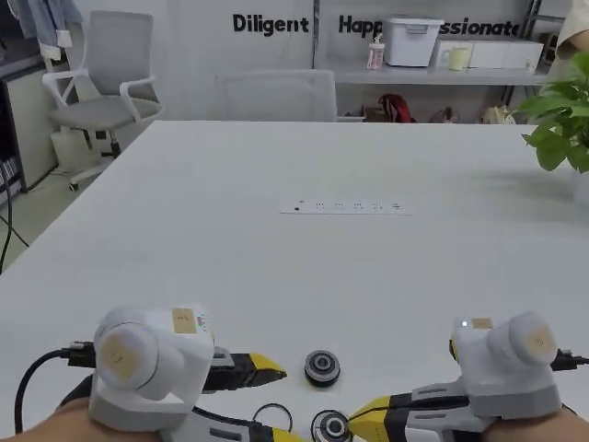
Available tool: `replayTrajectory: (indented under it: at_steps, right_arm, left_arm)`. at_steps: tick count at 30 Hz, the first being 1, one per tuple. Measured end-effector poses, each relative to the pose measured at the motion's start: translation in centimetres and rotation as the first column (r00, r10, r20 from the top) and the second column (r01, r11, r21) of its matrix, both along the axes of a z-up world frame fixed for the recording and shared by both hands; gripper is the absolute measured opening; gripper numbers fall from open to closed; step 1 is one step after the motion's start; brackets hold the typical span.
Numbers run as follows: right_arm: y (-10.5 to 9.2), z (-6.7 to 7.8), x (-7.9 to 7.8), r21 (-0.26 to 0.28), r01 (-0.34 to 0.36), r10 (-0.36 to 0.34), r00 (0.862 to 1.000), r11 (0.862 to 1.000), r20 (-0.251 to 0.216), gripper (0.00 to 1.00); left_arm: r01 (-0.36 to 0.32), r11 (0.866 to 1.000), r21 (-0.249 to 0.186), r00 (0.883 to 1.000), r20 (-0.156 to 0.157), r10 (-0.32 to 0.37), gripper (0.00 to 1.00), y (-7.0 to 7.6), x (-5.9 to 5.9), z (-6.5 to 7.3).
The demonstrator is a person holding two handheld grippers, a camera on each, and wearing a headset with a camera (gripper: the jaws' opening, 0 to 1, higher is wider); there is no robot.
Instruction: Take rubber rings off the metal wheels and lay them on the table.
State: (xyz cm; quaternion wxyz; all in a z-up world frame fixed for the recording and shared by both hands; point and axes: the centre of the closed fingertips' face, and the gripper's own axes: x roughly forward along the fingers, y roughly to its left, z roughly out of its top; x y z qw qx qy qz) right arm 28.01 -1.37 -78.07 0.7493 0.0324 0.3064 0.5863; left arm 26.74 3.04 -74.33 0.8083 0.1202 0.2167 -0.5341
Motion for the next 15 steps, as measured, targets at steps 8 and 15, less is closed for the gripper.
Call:
replayTrajectory:
  at_steps: [8,15]
  right_arm:
    - [0.0,0.6,0.1,0.012,0.005,-0.005,1.000,1.000,0.007,0.00]
    - [0.1,1.2,0.2,0.021,0.003,-0.003,1.000,1.000,0.009,0.00]
  left_arm:
    - [-0.047,0.999,-0.014,0.999,0.008,0.047,0.60,1.7,-0.1,0.3]
    - [-0.066,0.997,-0.040,0.997,0.025,0.067,0.66,2.5,-0.3,1.4]
